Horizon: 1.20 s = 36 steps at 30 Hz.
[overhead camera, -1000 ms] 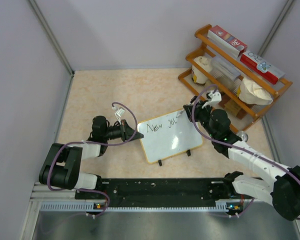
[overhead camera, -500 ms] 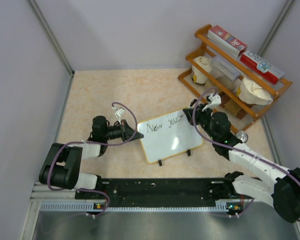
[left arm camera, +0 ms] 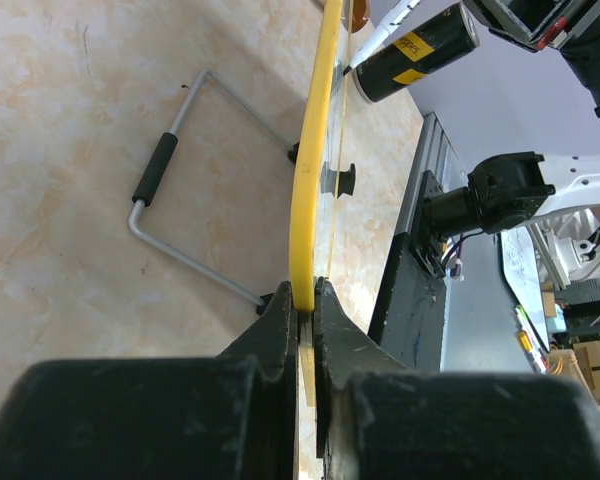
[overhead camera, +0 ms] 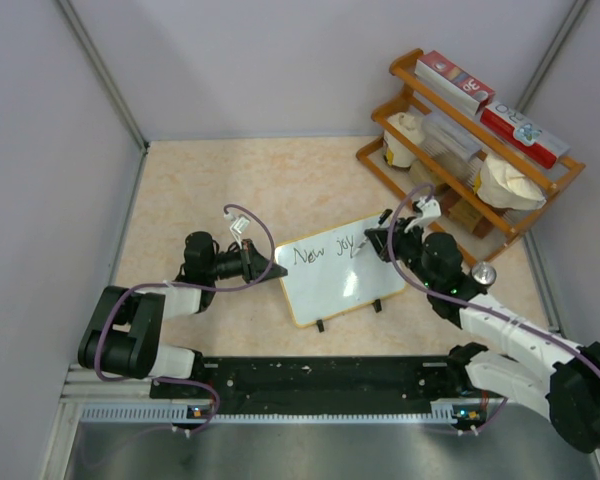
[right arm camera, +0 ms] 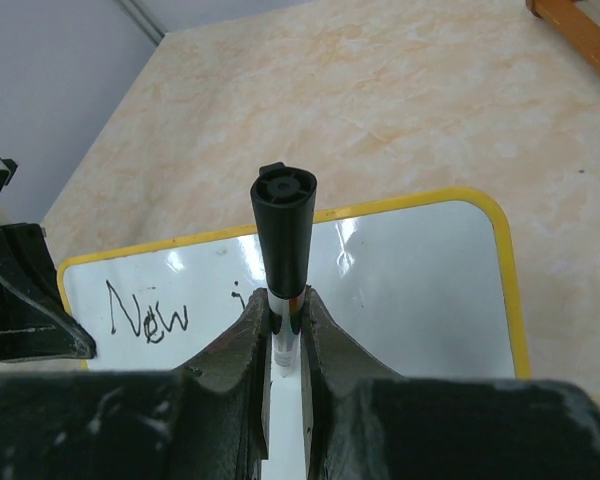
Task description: Write a sentence on the whiteboard
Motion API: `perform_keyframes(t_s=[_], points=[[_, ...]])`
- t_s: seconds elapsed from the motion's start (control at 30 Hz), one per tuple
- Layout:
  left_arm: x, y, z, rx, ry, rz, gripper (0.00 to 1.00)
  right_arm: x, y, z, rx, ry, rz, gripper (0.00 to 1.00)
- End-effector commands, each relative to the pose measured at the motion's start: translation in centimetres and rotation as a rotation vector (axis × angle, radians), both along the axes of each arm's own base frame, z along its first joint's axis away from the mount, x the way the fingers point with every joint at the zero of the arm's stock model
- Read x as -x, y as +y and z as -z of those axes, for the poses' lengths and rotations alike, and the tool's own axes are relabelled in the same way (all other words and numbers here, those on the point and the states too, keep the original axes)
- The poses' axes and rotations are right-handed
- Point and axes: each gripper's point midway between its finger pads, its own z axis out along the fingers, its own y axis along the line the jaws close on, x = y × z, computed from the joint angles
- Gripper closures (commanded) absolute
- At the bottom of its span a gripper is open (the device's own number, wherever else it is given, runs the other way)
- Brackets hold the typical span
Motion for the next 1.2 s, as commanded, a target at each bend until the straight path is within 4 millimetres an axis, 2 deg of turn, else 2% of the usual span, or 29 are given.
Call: perform_keyframes(t_s=[0.0,0.07,0.2,0.47,0.7,1.17], points=[[0.9,-0.4,-0.3,0.008,-0.053,0.072,1.00,0.2,-0.6,-2.3,-0.046,-0.053,0.015,1.00],[0.8,-0.4,-0.2,0.007,-0.054,0.071,1.00,0.4,-0.9,-3.9,-0.076,-0.090,0.020,1.00],[0.9,-0.4,-0.2,0.008,-0.051,0.072,1.00,-0.2,-1.7,-5.5,-0.089,-0.128,0.065,1.00],[0.9,-0.4,-0.3,0.010,-0.053,0.074,1.00,-2.2,-2.5,-6.2,-0.079,-0.142,0.131,1.00],[0.9,-0.4,-0.3,0.010,-0.053,0.075,1.00,-2.9,-2.4,-7.5,-0.100,-0.167,0.128,1.00],[0.9,-0.4,-0.3,0.011,-0.053,0.077,1.00,-4.4,-2.1,-6.0,-0.089,-0.116,0.124,1.00]])
